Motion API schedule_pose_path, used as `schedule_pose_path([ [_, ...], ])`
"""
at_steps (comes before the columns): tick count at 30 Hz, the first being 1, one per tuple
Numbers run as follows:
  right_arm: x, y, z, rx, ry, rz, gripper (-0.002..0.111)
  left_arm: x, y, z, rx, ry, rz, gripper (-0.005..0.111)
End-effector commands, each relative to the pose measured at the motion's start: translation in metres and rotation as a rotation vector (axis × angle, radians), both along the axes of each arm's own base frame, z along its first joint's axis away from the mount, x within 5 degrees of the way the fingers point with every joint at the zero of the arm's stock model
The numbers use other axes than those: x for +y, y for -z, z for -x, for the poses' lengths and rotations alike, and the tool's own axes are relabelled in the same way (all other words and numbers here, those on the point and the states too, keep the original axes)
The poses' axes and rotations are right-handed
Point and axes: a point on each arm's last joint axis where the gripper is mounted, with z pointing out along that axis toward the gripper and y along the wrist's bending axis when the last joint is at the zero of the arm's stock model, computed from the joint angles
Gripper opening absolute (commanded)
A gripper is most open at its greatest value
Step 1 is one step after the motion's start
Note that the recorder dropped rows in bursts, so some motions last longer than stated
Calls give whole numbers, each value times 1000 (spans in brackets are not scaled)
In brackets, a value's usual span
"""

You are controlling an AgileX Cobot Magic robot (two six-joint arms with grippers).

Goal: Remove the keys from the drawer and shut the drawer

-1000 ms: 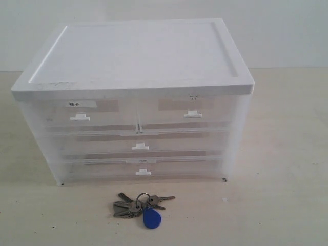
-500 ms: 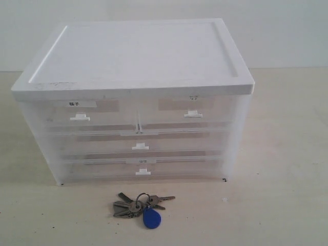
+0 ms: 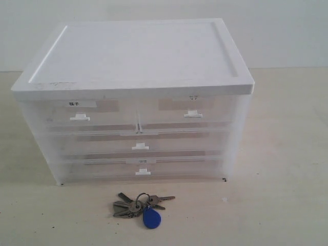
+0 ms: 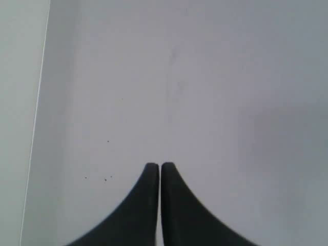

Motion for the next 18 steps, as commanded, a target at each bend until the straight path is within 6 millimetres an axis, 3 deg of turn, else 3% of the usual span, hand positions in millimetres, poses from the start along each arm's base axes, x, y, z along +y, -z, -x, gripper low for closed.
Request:
schedule_pose_path([
  [1,0,0,1,-5,-2,3,0,0,1,0,3,-1,-8,5],
  [18,-1,0,1,-9,10,5,0,0,1,0,3,-1,-8,5],
])
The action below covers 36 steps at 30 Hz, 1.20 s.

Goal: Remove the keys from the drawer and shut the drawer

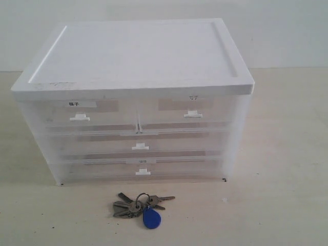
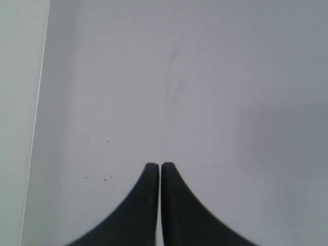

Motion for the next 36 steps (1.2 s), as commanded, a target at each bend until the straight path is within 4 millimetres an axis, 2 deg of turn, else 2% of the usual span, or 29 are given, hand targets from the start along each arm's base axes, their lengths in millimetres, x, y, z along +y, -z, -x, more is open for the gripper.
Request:
schedule_pose_path([
  [1,-1,0,1,-8,8,1,0,0,1,0,2,-1,-6,5],
  [6,-4,0,-1,-15,59,-1,0,0,1,0,2,-1,-6,5],
  [7,-8,2,-5,10,83,-53,0,0,1,0,2,-1,-6,5],
  [9,-9,10,-12,59,90,-100,0,0,1,0,3,-1,-6,5],
  [12,-5,34,-27,163,72,-130,0,0,1,0,3,-1,-6,5],
  [17,-6,56,-41,338,12,-342,0,0,1,0,3,-1,-6,5],
  [20,-13,72,-49,512,66,-465,0,0,1,0,3,-1,-6,5],
  [25,-7,78,-49,528,83,-304,0,0,1,0,3,-1,-6,5],
  [30,6,87,-52,348,75,-54,0,0,1,0,3,-1,-6,5],
  [33,9,99,-57,293,101,-30,0,0,1,0,3,-1,-6,5],
  [36,6,115,-63,344,179,-67,0,0,1,0,3,-1,-6,5],
])
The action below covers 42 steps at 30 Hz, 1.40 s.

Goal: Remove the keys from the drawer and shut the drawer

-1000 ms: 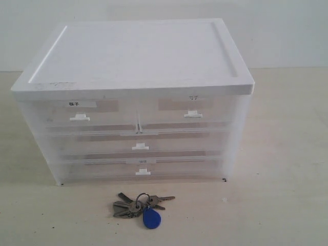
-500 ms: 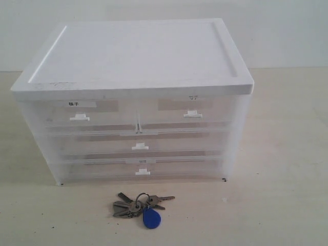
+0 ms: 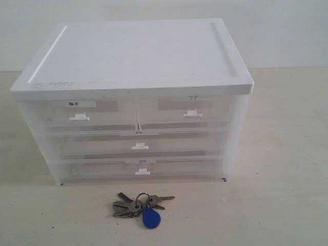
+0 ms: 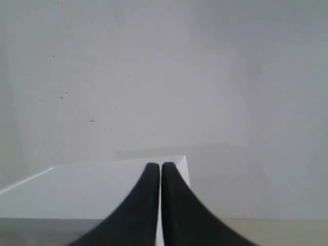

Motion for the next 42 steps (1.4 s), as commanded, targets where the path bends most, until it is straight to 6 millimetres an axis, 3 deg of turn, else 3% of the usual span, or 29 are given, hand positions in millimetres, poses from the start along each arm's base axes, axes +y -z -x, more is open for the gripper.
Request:
schedule_pose_path([
  [1,-3,19,-7,19,107,-4,0,0,1,0,3,-1,-6,5],
  [8,-10,54,-16,119,259,25,0,0,1,0,3,-1,-6,5],
  [12,-12,62,-17,197,304,49,0,0,1,0,3,-1,-6,5],
  [21,-12,86,-16,421,310,319,0,0,1,0,3,-1,-6,5],
  [42,-15,92,-14,495,339,332,0,0,1,0,3,-1,-6,5],
])
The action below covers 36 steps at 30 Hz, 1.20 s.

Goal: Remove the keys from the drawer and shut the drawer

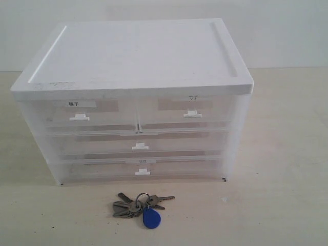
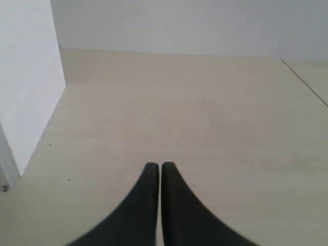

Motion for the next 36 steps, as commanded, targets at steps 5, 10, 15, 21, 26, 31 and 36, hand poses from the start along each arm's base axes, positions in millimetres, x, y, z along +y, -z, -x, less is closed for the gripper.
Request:
schedule_pose_path([
  [5,0,-1,0,-6,-4,37,0,0,1,0,3,-1,-6,5],
  [10,0,-1,0,-6,-4,39,0,0,1,0,3,-1,-6,5],
  [15,0,-1,0,-6,-3,35,0,0,1,0,3,-1,-6,5],
  [21,0,-1,0,-6,-3,35,0,0,1,0,3,-1,-6,5],
  [26,0,-1,0,-6,-3,35,0,0,1,0,3,-1,-6,5],
  [31,0,-1,0,-6,0,24,0,0,1,0,3,-1,-6,5],
  [36,0,-1,0,-6,0,24,0,0,1,0,3,-1,-6,5],
])
